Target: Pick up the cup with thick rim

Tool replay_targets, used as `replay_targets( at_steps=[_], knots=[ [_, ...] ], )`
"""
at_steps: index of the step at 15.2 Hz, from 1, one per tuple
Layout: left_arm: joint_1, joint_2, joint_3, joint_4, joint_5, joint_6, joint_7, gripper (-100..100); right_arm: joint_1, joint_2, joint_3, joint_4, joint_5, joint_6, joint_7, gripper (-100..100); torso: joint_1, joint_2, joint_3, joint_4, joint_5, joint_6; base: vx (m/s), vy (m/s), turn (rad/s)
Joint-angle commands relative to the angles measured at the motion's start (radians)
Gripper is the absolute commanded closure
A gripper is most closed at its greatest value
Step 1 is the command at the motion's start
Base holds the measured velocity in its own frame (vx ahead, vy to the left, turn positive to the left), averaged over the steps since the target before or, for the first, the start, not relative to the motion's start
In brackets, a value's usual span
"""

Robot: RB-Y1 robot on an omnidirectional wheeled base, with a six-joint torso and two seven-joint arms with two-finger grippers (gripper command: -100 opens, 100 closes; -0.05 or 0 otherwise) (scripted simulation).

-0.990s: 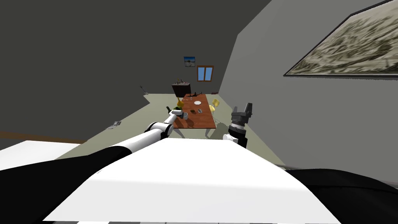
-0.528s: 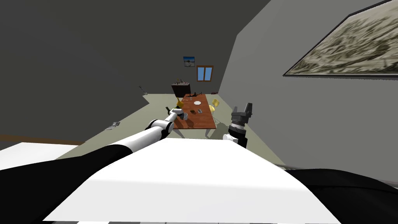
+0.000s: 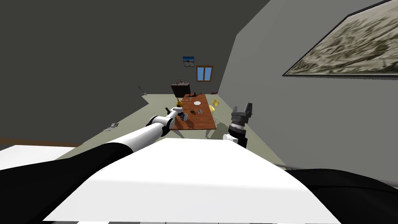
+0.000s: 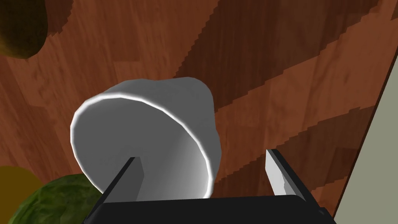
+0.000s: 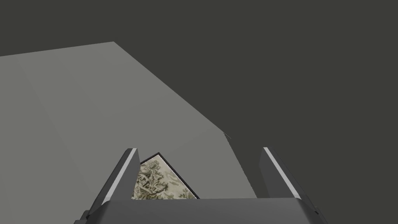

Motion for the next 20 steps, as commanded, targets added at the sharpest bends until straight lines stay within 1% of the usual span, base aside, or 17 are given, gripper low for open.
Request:
replay_targets(
  at_steps=[1, 2, 3, 5, 6, 7, 8, 9, 11, 14, 15, 16, 20],
  knots=[
    [-0.03, -0.001, 0.003, 0.039, 0.006, 0.041, 0.002, -100, 0.0, 0.0, 0.0, 0.0, 0.0, 0.0, 0.0, 0, 0.0, 0.0, 0.0, 0.0, 0.0, 0.0, 0.024, 0.016, -0.014],
    [-0.048, -0.002, 0.005, 0.063, 0.01, 0.063, 0.003, -100, 0.0, 0.0, 0.0, 0.0, 0.0, 0.0, 0.0, 0, 0.0, 0.0, 0.0, 0.0, 0.0, 0.0, 0.036, 0.019, -0.02],
    [-0.048, -0.002, 0.005, 0.064, 0.01, 0.063, 0.003, -100, 0.0, 0.0, 0.0, 0.0, 0.0, 0.0, 0.0, 0, 0.0, -0.001, 0.0, 0.0, 0.0, 0.0, 0.037, 0.019, -0.016],
    [-0.075, -0.003, 0.008, 0.101, 0.016, 0.094, 0.004, -100, 0.0, 0.0, 0.0, 0.0, 0.0, 0.0, 0.0, 0, 0.0, -0.001, 0.0, 0.0, 0.0, 0.0, 0.033, 0.021, -0.011],
    [-0.075, -0.003, 0.008, 0.101, 0.016, 0.094, 0.004, -100, 0.0, 0.0, 0.0, 0.0, 0.0, 0.0, 0.0, 0, 0.001, -0.001, 0.0, 0.0, 0.0, 0.0, 0.025, 0.019, -0.007],
    [-0.086, -0.003, 0.009, 0.116, 0.018, 0.107, 0.004, -100, 0.0, 0.0, 0.0, 0.0, 0.0, 0.0, 0.0, 0, 0.001, 0.0, 0.0, 0.0, 0.0, 0.0, 0.024, 0.016, -0.008],
    [-0.07, -0.003, 0.007, 0.091, 0.015, 0.1, 0.006, -100, 0.0, 0.0, 0.0, 0.0, 0.0, 0.0, 0.0, 0, 0.0, 0.0, 0.0, 0.0, 0.0, 0.0, 0.017, 0.01, -0.004],
    [-0.051, -0.011, 0.008, 0.097, 0.012, 0.077, 0.005, -100, 0.0, 0.0, 0.0, 0.0, 0.0, 0.0, 0.0, 0, 0.0, 0.0, 0.0, 0.0, 0.0, 0.0, 0.025, 0.006, -0.011],
    [-0.051, -0.011, 0.008, 0.097, 0.012, 0.077, 0.005, -100, 0.0, 0.0, 0.0, 0.0, 0.0, 0.0, 0.0, 0, 0.0, 0.0, 0.0, 0.0, 0.0, 0.0, 0.029, 0.004, -0.004],
    [-0.035, -0.017, 0.009, 0.102, 0.009, 0.054, 0.005, -100, 0.0, 0.0, 0.0, 0.0, 0.0, 0.0, 0.0, 0, -0.001, 0.0, 0.0, 0.0, 0.0, 0.0, 0.019, -0.001, -0.004],
    [-0.031, -0.016, 0.008, 0.079, 0.008, 0.074, 0.009, -100, 0.0, 0.0, 0.0, 0.0, 0.0, 0.0, 0.0, 0, -0.001, 0.0, 0.0, 0.0, 0.0, 0.0, 0.01, 0.0, -0.001],
    [-0.029, -0.017, 0.008, 0.079, 0.008, 0.07, 0.009, 100, 0.0, 0.0, 0.0, 0.0, 0.0, 0.0, 0.0, 0, -0.001, 0.001, 0.0, 0.0, 0.0, 0.0, 0.0, 0.0, 0.0],
    [-0.03, -0.017, 0.008, 0.08, 0.008, 0.073, 0.01, 100, 0.0, 0.0, 0.0, 0.0, 0.0, 0.0, 0.0, 0, 0.0, 0.0, 0.0, -0.001, 0.001, 0.001, 0.0, 0.0, 0.0]
  ],
)
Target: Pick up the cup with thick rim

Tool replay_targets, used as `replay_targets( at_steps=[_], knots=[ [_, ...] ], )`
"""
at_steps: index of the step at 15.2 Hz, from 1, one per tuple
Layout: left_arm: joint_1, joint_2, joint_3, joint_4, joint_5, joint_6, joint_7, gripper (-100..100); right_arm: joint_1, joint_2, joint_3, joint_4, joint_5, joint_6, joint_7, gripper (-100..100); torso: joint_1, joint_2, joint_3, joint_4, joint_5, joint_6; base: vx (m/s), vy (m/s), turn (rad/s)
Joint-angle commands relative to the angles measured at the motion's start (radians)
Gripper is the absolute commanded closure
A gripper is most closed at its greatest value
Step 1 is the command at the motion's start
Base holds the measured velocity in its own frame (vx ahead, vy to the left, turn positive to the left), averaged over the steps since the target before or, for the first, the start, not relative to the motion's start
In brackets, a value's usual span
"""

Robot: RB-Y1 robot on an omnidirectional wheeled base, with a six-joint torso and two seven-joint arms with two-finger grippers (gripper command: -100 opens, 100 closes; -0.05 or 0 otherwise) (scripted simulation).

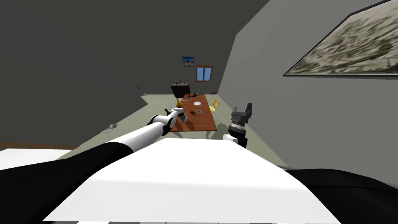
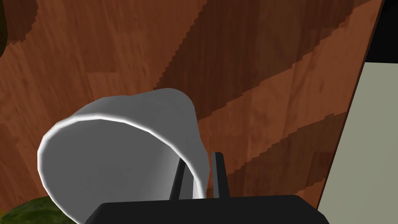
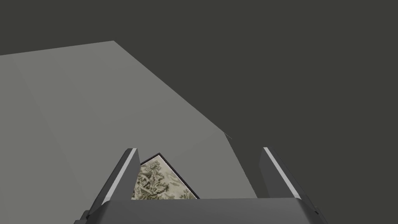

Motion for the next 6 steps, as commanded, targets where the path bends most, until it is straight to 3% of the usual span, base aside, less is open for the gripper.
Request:
replay_targets(
  at_steps=[1, 2, 3, 4, 6],
  knots=[
    [-0.029, 0.009, 0.0, 0.014, 0.005, 0.015, -0.005, 100, 0.0, 0.0, 0.0, 0.0, 0.0, 0.0, 0.0, 0, 0.0, 0.0, 0.0, 0.0, 0.0, 0.0, -0.024, -0.004, 0.009],
    [-0.029, 0.009, 0.0, 0.014, 0.005, 0.015, -0.005, 100, 0.0, 0.0, 0.0, 0.0, 0.0, 0.0, 0.0, 0, 0.0, 0.0, 0.001, 0.001, -0.001, 0.0, -0.032, -0.001, 0.005],
    [-0.029, 0.009, 0.0, 0.052, 0.005, 0.015, -0.005, 100, 0.0, 0.0, 0.0, 0.0, 0.0, 0.0, 0.0, 0, 0.0, 0.001, 0.001, 0.001, -0.001, 0.0, -0.022, 0.001, -0.009],
    [-0.029, 0.009, 0.0, 0.014, 0.005, 0.015, -0.005, 100, 0.0, 0.0, 0.0, 0.0, 0.0, 0.0, 0.0, 0, 0.0, 0.002, 0.001, 0.0, 0.0, 0.0, -0.019, -0.001, 0.004],
    [-0.022, 0.009, -0.001, 0.002, 0.004, 0.03, -0.001, 100, 0.0, 0.0, 0.0, 0.0, 0.0, 0.0, 0.0, 0, 0.0, 0.002, 0.002, 0.002, -0.001, 0.0, -0.015, -0.001, 0.007]
  ],
)
